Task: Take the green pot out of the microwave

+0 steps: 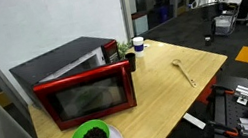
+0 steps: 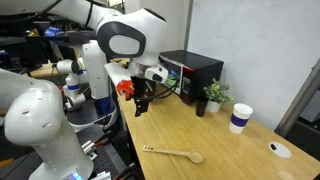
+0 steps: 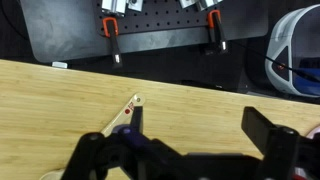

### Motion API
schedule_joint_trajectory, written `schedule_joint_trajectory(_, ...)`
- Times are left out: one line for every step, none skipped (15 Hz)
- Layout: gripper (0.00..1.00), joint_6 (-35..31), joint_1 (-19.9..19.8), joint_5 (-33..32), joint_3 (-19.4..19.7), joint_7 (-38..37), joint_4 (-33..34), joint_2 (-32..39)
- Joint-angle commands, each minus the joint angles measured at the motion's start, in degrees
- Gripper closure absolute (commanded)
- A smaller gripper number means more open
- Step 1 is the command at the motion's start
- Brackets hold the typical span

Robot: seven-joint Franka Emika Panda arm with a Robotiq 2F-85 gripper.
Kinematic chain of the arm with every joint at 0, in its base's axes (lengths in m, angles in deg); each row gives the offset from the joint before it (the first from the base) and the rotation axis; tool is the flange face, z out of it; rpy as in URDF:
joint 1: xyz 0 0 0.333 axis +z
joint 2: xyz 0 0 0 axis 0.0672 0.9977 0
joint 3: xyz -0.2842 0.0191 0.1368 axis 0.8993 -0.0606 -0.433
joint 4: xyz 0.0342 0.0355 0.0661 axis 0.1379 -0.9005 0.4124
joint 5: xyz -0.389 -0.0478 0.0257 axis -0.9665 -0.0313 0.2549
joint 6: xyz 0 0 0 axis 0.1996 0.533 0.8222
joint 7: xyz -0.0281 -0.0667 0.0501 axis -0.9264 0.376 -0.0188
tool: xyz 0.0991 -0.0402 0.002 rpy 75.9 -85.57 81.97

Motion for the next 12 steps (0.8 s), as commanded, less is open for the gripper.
schedule_joint_trajectory(0.00, 0.17, -1.08, 0.64, -1.02, 0.61, 0.12, 0.23)
schedule_joint_trajectory(0.00, 0.17, -1.08, 0.64, -1.02, 0.61, 0.12, 0.23)
schedule_joint_trajectory(0.00, 0.17, -1.08, 0.64, -1.02, 0.61, 0.12, 0.23)
schedule_joint_trajectory(0.00, 0.17, -1.08, 0.64, -1.02, 0.61, 0.12, 0.23)
schedule_joint_trajectory(0.00, 0.17, -1.08, 0.64, -1.02, 0.61, 0.12, 0.23)
schedule_joint_trajectory(0.00, 0.17, -1.08, 0.64, -1.02, 0.61, 0.12, 0.23)
schedule_joint_trajectory(0.00, 0.17, -1.08, 0.64, -1.02, 0.61, 0.12, 0.23)
schedule_joint_trajectory(0.00, 0.17, -1.08, 0.64, -1.02, 0.61, 0.12, 0.23)
schedule_joint_trajectory(0.00, -1.07, -1.27, 0.74, -1.21, -0.34, 0.01, 1.05)
schedule_joint_trajectory(0.00, -2.27, -1.06, 1.26, -1.12, -0.93, 0.29, 2.63)
schedule_joint_trajectory(0.00, -3.90, -1.00, 1.67, -1.28, -1.90, 0.29, 3.74)
schedule_joint_trajectory(0.00, -5.81, -0.51, 2.37, -1.47, -2.68, 0.61, 5.42)
